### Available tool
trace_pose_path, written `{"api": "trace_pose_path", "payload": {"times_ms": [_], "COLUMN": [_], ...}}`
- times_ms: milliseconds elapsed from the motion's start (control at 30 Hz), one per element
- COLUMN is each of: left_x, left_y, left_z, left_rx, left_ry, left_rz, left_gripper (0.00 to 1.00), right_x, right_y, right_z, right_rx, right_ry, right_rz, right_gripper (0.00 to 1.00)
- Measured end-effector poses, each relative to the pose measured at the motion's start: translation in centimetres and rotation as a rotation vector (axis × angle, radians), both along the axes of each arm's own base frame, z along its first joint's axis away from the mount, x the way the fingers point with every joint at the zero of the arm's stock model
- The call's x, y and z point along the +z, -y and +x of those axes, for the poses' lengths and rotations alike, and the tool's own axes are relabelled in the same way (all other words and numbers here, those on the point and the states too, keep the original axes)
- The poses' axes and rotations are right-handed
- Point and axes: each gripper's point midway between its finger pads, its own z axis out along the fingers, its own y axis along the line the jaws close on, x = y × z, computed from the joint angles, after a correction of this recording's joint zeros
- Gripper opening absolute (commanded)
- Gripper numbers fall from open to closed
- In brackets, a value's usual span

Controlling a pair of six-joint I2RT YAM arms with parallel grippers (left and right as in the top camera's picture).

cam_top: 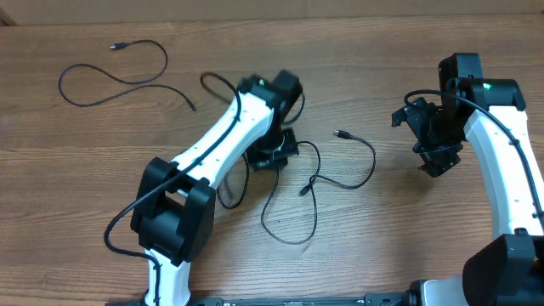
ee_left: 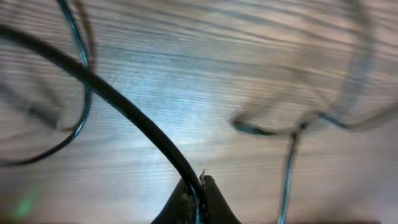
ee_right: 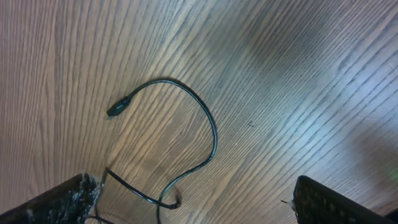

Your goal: Untangle cables

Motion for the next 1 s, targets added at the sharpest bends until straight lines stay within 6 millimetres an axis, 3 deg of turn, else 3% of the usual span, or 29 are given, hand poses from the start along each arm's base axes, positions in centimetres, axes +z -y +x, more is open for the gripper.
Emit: {"api": "trace_pose_path", "payload": {"times_ms": [133,233,533,600,700,767,900,1000], "left_x": [4.8,7.1,8.6,8.6,8.4,8.3,8.2,8.0], "left_y": [1.0,1.4,4.3,5.4,7.1,7.8,8.0,6.6], "left_z": [1.6,1.4,-1.1,-2.1,-3.6,-4.5,-4.9,-4.4], "left_rx": [-0.063,-0.12,-0.335,-0.387,-0.461,-0.499,-0.52,-0.501], "left_ry": [0.086,0.101,0.083,0.085,0.098,0.106,0.117,0.109], "left_rz": [-0.058,-0.095,-0.219,-0.224,-0.208,-0.19,-0.158,-0.117], "left_gripper": [0.04,0.04,0.06,0.12,0.44,0.78,0.79,0.83], "right_x": [0.0,0.0,0.0,0.0,0.0,0.0,0.0,0.0], "right_y": [0.0,0.0,0.0,0.0,0.0,0.0,0.0,0.0], "right_z": [0.0,0.0,0.0,0.0,0.0,0.0,0.0,0.0], "right_rx": [0.0,0.0,0.0,0.0,0.0,0.0,0.0,0.0], "right_ry": [0.002,0.002,0.001,0.001,0.001,0.001,0.001,0.002], "right_rz": [0.0,0.0,0.0,0.0,0.0,0.0,0.0,0.0], "right_gripper": [1.0,1.0,1.0,1.0,1.0,1.0,1.0,1.0]}}
